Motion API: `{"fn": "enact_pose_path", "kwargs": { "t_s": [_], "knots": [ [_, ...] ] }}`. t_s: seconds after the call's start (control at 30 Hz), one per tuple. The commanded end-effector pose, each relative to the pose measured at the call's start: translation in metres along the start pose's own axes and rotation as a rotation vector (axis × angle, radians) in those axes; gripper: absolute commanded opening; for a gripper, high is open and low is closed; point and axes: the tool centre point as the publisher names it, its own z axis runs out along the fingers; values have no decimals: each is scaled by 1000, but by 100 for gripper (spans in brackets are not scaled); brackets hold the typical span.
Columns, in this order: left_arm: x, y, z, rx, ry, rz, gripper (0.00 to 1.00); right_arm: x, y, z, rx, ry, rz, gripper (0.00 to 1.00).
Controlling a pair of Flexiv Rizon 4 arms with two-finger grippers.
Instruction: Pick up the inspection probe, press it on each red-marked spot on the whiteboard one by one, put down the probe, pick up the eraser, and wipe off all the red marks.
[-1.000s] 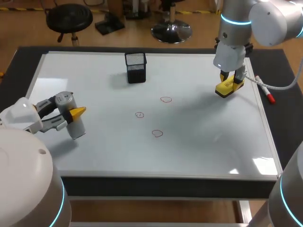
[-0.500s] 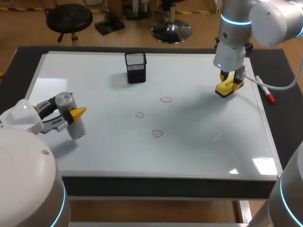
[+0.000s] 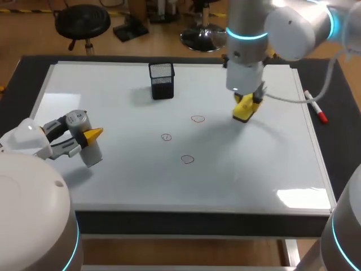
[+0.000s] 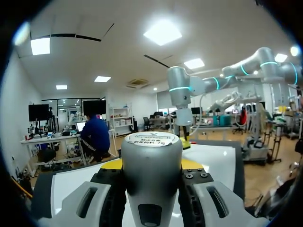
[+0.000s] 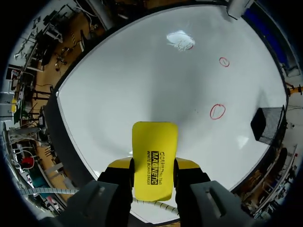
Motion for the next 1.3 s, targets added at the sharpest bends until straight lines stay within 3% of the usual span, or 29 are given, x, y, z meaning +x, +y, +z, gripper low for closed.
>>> {"fn": "enact_pose_path", "kwargs": {
  "t_s": [0.03, 0.77, 1.0, 1.3],
  "knots": [
    [0, -1, 1, 1, -3, 1, 0, -14, 23, -3, 39, 7, -43, 0],
    [0, -1, 1, 1, -3, 1, 0, -115, 140, -5, -1, -36, -391, 0],
    [0, -1, 1, 1, -3, 1, 0, -138, 168, 5, -19, -46, -495, 0],
    [0, -1, 1, 1, -3, 1, 0, -159, 185, 22, -49, -59, -569, 0]
  ]
}}
